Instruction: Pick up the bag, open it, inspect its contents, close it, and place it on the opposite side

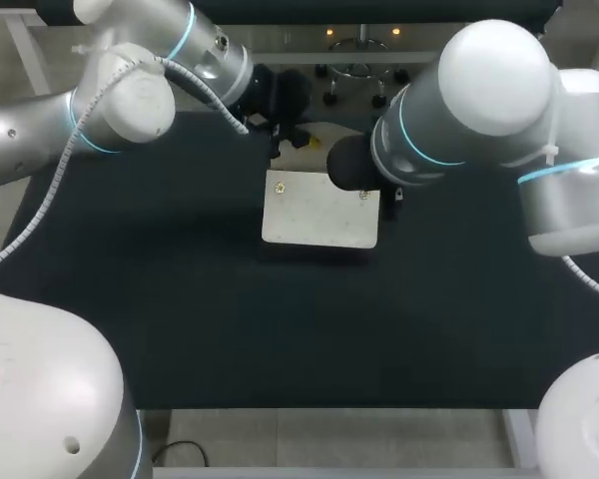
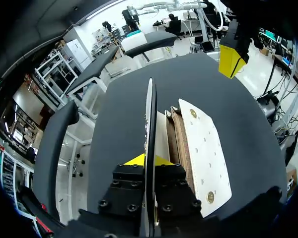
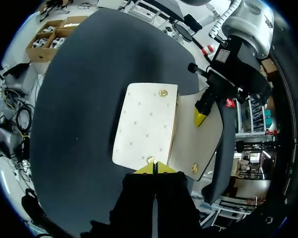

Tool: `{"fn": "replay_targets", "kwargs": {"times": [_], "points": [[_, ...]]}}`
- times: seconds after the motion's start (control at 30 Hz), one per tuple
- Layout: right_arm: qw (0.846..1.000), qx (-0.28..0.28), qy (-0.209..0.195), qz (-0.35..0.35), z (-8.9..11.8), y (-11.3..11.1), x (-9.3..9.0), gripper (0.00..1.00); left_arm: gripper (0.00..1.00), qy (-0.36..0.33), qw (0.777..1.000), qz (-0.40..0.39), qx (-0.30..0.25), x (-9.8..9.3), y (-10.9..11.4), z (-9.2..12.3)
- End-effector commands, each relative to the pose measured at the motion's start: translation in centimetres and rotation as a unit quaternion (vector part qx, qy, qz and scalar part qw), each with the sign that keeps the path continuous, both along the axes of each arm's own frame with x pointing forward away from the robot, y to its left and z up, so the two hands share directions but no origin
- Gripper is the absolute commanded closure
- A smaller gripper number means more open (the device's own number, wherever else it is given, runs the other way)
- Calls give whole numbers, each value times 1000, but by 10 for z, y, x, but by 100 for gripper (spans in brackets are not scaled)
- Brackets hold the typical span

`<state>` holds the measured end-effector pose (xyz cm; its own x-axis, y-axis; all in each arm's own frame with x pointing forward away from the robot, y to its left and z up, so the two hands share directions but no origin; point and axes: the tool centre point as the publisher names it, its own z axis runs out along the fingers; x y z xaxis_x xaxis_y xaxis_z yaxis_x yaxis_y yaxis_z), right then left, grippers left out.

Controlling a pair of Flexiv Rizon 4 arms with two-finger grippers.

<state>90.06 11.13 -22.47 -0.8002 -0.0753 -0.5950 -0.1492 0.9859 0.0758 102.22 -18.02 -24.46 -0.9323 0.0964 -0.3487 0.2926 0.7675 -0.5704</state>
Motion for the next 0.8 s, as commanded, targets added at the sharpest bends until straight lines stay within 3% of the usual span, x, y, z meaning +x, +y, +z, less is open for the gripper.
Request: {"fn": "replay_targets", "kwargs": {"times": [0.03, 0.33, 0.8], "points": [[1000, 1, -13, 2, -2, 0, 4, 100, 100, 8, 1000, -2, -6, -5, 6, 6], [1000, -12, -12, 13, -14, 20, 30, 100, 100, 20, 1000, 0, -20, -22, 8, 5], [1000, -10, 0, 21, -39, 30, 49, 100, 100, 32, 999, -6, -20, -37, 9, 9]]}}
